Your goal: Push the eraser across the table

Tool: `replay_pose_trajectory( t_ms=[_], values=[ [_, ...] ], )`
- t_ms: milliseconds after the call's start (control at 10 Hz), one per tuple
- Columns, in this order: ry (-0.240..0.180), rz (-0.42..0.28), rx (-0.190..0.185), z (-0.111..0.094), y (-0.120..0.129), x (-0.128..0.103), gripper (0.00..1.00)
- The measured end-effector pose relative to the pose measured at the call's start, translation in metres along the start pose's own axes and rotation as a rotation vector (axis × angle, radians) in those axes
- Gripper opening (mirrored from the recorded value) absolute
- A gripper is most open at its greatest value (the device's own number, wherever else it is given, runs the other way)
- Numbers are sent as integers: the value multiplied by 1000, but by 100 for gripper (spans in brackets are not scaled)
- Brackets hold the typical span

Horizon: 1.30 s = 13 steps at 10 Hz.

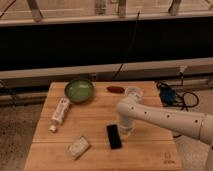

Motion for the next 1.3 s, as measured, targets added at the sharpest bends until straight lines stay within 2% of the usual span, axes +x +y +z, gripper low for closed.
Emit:
replay_pose_trajectory(
  t_ms=[100,300,500,1000,1300],
  values=[
    [-15,-32,4,0,-2,-16,1],
    [-32,-68,2,-2,0,-28,1],
    [-42,-94,1,-3,1,-35,1],
    [-58,-161,-19,10,-11,-59,1],
    [-58,-165,-19,9,-11,-60,1]
  ],
)
